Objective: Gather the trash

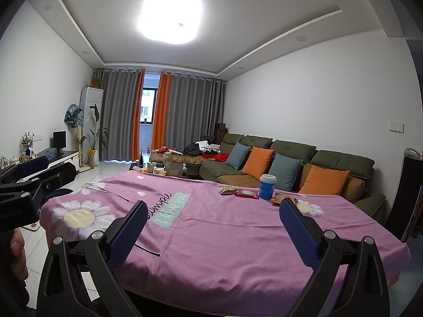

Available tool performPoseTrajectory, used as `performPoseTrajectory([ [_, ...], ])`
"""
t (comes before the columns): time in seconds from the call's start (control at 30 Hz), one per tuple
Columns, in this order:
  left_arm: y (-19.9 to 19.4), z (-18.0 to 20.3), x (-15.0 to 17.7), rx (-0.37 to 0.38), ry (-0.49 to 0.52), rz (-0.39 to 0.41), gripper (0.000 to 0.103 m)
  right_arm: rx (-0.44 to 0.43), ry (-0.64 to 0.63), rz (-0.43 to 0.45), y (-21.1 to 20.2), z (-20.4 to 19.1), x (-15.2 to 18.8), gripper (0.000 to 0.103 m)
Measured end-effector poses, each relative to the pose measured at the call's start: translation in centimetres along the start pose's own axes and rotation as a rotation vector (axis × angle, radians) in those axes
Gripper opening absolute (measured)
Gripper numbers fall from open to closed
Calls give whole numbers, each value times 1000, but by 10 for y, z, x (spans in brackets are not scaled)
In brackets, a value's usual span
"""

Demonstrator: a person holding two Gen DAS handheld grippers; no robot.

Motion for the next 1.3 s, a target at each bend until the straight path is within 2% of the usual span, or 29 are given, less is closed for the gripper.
performPoseTrajectory([
  [1.07, -15, -1, 7, 2, -14, 39, 97, -6, -17, 26, -5, -6, 4, 96],
  [1.3, -1, -8, 8, -30, -15, 4, 97, -15, -8, 15, -1, -2, 4, 96],
])
Point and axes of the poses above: each gripper's, at about its wrist camera, not at the fingertips, and y roughly the way its jaws point, z to its right, x to its underside, the point moved 5 cm from there along y, roughly the way its jaws point, and after that the axes turned 14 degrees about -z, right-handed, at the moved point
